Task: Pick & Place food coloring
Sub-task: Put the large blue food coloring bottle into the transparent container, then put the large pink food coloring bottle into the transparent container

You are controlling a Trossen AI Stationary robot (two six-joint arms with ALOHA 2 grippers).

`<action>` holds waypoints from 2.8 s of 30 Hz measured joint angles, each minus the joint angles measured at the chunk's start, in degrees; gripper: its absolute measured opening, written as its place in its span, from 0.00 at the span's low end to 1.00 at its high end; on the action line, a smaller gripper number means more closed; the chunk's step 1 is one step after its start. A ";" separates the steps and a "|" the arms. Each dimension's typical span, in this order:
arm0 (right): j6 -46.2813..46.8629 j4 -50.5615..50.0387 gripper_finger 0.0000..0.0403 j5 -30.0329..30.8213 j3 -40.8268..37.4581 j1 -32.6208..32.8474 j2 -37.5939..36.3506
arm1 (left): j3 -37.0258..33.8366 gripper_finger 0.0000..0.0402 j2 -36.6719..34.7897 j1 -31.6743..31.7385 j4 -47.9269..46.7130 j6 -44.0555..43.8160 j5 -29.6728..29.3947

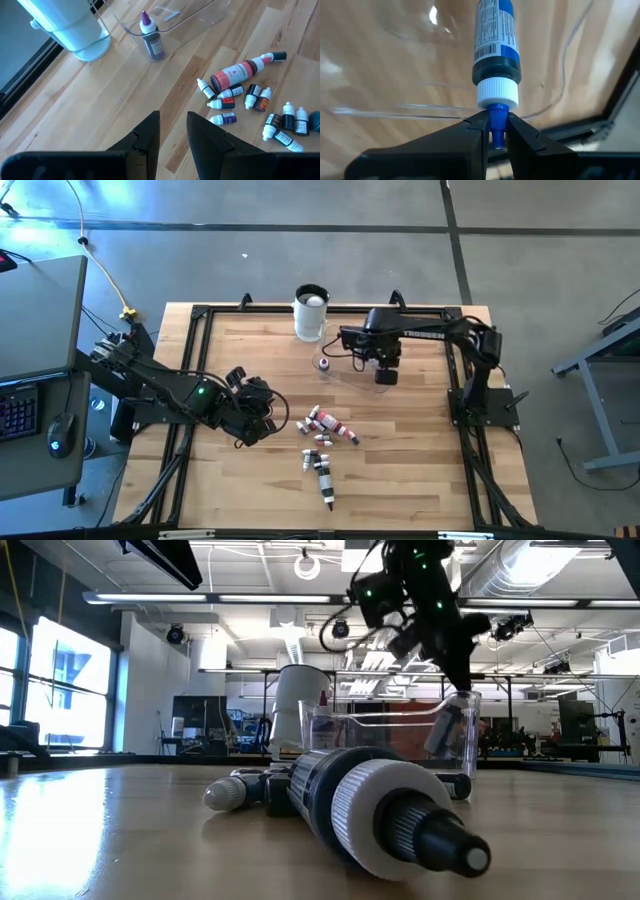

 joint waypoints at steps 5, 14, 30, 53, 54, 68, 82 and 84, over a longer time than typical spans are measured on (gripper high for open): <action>-0.43 0.01 0.10 1.30 -3.45 -1.58 -0.01 | 0.00 0.24 0.00 0.00 0.02 -0.32 0.00; -5.11 -0.02 0.15 6.30 -4.83 -2.08 -0.03 | 0.00 0.24 0.00 0.00 0.04 -0.34 -0.05; -8.09 0.86 0.17 11.01 -4.83 -2.02 -0.03 | 0.00 0.24 0.00 0.00 -0.01 -0.33 -0.11; 1.33 0.90 0.11 9.74 12.39 5.20 -4.96 | 0.04 0.24 -0.02 0.00 -0.84 -0.32 -0.14; 1.82 2.19 0.10 7.92 13.65 6.60 -5.49 | 0.04 0.24 -0.08 0.00 -0.97 -0.32 -0.08; 17.47 30.12 0.10 0.85 -1.43 30.66 -12.12 | 0.04 0.24 -4.40 -1.25 -10.71 -0.50 1.33; 23.32 83.04 0.01 6.36 -30.79 37.91 -11.99 | 0.02 0.24 -6.99 -2.99 -11.24 -1.87 -2.21; 27.56 83.23 0.01 0.86 -32.58 36.46 -11.99 | 0.02 0.24 -6.99 -2.99 -11.18 -1.87 -2.21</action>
